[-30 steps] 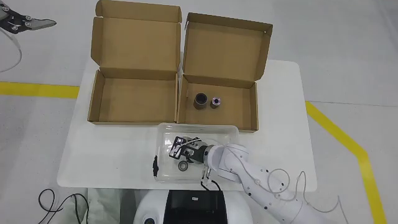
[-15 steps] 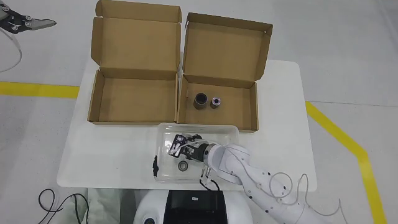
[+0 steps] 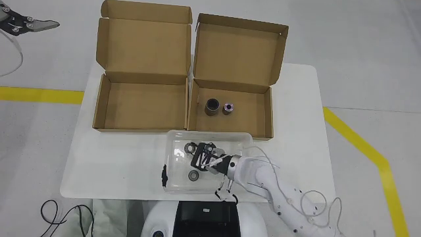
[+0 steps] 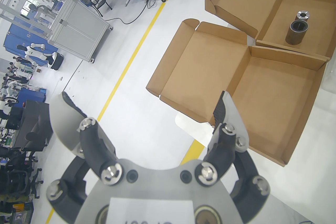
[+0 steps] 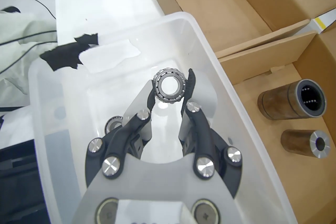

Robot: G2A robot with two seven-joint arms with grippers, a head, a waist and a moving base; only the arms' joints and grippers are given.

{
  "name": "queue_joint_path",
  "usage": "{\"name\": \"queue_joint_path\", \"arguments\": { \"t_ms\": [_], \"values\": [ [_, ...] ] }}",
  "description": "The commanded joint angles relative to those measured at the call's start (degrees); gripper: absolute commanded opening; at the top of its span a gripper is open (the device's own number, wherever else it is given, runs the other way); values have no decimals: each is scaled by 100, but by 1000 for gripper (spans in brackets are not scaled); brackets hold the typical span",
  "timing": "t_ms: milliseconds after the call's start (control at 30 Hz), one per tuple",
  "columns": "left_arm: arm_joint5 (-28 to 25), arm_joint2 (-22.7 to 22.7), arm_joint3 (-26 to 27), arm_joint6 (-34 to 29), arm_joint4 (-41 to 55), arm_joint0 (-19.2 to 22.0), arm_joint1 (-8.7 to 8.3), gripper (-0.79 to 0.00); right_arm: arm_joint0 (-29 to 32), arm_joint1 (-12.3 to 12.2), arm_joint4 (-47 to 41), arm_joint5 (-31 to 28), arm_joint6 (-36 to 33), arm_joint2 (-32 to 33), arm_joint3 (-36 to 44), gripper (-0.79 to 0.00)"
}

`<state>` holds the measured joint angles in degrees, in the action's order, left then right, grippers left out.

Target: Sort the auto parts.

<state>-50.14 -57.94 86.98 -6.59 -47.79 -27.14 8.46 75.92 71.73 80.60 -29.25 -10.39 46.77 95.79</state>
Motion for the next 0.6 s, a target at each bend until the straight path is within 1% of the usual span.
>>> {"name": "queue_joint_path", "arguments": {
  "t_ms": [0,167,367,567],
  "values": [
    [0,0,0,0,0,0,0,0,50,-28,-14,-106,320,85,-61,-785],
    [0,0,0,0,0,0,0,0,40,-61,-106,-521,948,149,-197,-785],
    [0,0,0,0,0,0,0,0,-118,-66,-270,-1022,1963,199,-501,-785],
    [0,0,0,0,0,0,0,0,-319,-45,-251,-1235,2694,180,-668,-785]
  ]
}}
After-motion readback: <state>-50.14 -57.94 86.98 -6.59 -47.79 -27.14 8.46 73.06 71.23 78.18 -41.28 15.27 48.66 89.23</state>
